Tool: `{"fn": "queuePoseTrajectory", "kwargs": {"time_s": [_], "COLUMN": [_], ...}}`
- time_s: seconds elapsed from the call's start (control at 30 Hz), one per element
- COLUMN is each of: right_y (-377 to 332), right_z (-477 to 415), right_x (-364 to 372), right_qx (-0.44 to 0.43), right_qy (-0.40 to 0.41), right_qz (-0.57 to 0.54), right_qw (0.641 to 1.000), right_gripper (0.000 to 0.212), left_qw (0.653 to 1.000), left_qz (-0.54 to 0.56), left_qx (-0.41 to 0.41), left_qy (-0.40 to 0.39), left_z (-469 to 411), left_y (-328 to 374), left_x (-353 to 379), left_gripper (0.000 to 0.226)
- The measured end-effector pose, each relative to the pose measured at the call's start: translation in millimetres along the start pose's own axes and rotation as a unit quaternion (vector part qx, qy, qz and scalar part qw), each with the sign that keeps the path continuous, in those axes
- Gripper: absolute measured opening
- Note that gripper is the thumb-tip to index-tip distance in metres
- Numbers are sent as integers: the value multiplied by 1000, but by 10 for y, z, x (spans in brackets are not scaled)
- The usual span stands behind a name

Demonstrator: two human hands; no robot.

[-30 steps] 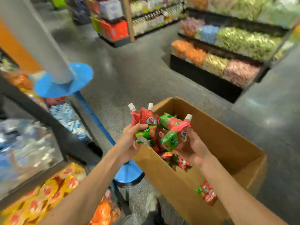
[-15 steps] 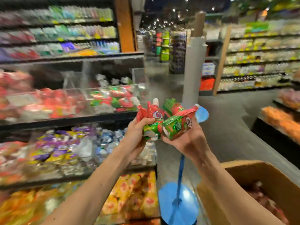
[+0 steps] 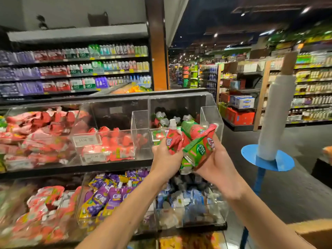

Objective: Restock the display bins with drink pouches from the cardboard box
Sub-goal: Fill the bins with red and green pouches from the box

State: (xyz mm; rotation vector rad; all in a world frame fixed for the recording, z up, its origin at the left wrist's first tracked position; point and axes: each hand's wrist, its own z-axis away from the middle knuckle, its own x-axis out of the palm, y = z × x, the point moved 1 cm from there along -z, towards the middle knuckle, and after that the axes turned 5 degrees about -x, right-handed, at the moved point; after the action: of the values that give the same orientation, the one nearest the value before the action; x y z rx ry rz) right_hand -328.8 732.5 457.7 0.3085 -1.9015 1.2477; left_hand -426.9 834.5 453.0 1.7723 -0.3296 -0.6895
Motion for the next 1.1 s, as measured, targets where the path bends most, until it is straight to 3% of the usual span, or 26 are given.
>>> {"fn": "queuePoseTrajectory", "kwargs": {"time_s": [0.1,0.23,0.43,0.63,0.77,0.87,1.0,1.1], "right_y": [-19,-130,-475,-1112,-1436,-1501,-1444,-1393], "right_z": [-130,-335,-840,-1464,-1807,-1951,-2015,-2039], "right_x": [-3,-84,-110,-164,-327,-462,-590,-633], "right_qx": [4,-3,21,35,38,49,55,55], "right_qy": [5,28,15,-15,-48,-46,-51,-41], "right_qz": [-5,-18,-1,4,18,26,22,25], "right_qw": [1000,999,1000,999,998,997,997,997], "right_gripper": [62,65,81,66,63,64,71,67], "left_qw": [998,974,974,984,995,993,963,875], "left_qz": [57,198,206,174,38,-64,-263,-454], "left_qx": [-25,-92,-83,-5,53,31,-21,-24], "left_qy": [-31,-64,-30,-32,81,96,-62,-167], "left_z": [-187,-394,-839,-1323,-1703,-1907,-2096,-2216], "left_y": [39,111,305,765,820,674,385,287], "left_x": [-32,12,166,174,14,-76,-195,-251], "left_gripper": [70,78,69,33,22,19,16,19]}}
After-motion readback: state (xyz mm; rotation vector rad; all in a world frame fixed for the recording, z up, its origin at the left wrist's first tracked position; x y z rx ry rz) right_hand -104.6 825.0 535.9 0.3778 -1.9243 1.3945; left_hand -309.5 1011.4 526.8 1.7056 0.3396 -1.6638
